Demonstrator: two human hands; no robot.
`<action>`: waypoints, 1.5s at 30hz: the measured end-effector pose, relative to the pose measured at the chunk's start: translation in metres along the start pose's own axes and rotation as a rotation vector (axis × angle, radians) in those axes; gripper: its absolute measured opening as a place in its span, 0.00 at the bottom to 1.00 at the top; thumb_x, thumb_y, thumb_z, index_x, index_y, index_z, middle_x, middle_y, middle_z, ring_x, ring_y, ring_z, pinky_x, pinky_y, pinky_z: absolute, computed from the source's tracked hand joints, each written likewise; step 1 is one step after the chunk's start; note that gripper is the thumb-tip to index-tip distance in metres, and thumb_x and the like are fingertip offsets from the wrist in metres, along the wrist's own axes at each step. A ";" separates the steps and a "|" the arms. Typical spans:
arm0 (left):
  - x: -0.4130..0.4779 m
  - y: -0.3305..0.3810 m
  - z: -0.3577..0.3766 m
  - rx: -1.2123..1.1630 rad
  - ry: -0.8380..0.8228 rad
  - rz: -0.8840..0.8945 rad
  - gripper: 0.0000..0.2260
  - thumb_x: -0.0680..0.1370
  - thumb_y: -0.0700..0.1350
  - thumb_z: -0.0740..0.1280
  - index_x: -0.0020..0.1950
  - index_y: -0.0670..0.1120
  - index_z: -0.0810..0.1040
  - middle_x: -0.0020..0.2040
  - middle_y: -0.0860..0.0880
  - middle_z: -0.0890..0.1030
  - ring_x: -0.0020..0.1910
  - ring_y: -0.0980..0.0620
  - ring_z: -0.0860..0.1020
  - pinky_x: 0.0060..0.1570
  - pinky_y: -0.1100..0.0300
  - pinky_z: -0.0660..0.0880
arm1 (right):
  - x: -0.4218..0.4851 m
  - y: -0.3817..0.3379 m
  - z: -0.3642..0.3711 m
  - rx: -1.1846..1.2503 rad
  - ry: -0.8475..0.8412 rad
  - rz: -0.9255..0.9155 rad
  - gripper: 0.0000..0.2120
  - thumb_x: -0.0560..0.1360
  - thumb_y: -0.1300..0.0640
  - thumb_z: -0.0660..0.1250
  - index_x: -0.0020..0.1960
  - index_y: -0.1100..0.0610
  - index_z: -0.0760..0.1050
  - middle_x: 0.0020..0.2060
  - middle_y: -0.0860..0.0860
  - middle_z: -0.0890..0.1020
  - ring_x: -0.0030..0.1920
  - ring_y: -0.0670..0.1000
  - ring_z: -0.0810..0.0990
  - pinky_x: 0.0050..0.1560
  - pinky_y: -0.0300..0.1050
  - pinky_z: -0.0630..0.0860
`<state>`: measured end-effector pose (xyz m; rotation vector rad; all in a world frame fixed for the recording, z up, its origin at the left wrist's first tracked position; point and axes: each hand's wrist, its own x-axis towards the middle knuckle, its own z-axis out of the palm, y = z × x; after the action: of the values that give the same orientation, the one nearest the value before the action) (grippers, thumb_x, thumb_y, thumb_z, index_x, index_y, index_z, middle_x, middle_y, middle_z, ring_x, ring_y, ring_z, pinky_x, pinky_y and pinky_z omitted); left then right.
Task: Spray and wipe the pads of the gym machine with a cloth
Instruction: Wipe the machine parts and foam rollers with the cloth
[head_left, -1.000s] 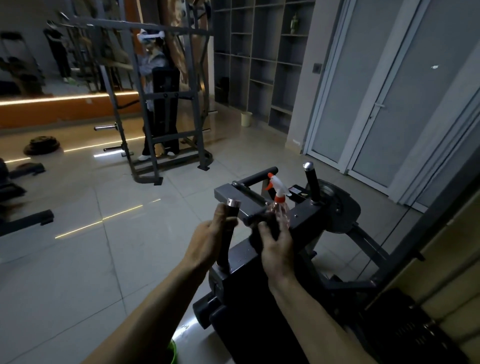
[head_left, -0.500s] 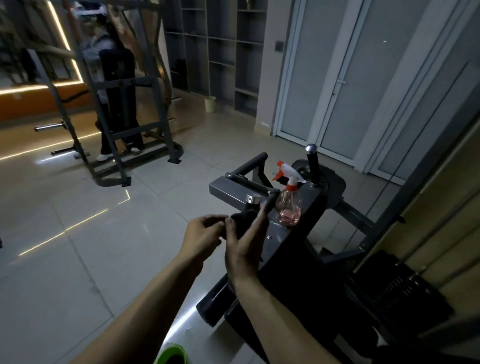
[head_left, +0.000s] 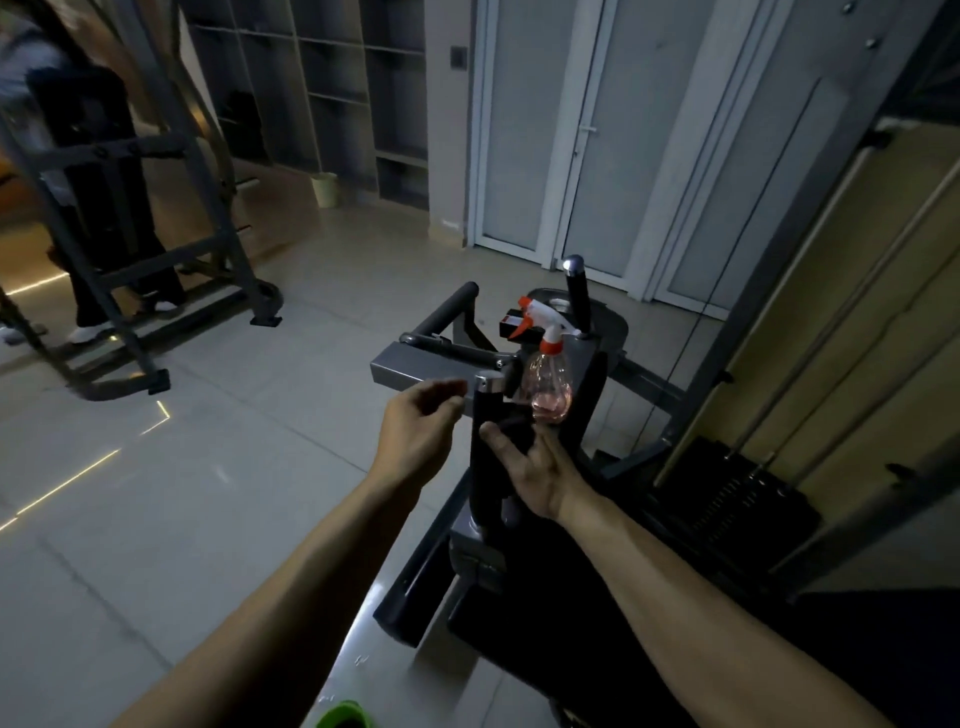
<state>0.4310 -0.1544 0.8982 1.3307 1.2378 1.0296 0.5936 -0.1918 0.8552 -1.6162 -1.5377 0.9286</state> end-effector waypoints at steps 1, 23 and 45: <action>0.000 -0.002 0.000 -0.038 0.001 -0.014 0.12 0.82 0.38 0.66 0.64 0.45 0.82 0.59 0.51 0.84 0.59 0.52 0.82 0.57 0.60 0.78 | -0.004 0.000 -0.002 -0.078 0.067 -0.027 0.27 0.77 0.26 0.58 0.67 0.40 0.76 0.64 0.42 0.81 0.63 0.45 0.79 0.66 0.48 0.75; -0.051 -0.077 0.026 -0.111 0.057 -0.234 0.10 0.82 0.37 0.66 0.61 0.43 0.84 0.54 0.47 0.87 0.55 0.49 0.84 0.61 0.46 0.80 | -0.067 0.057 0.070 -0.431 0.213 -0.014 0.30 0.81 0.45 0.65 0.79 0.55 0.65 0.82 0.51 0.60 0.82 0.53 0.57 0.80 0.56 0.61; -0.020 -0.048 0.050 0.048 0.178 0.293 0.15 0.82 0.43 0.66 0.68 0.54 0.79 0.57 0.52 0.83 0.58 0.52 0.81 0.56 0.56 0.78 | -0.031 -0.042 0.015 -0.042 0.162 0.053 0.31 0.78 0.67 0.60 0.79 0.50 0.68 0.74 0.49 0.75 0.72 0.49 0.73 0.75 0.46 0.68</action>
<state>0.4717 -0.1814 0.8452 1.5149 1.2269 1.3564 0.5593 -0.2209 0.8853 -1.7256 -1.4178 0.7774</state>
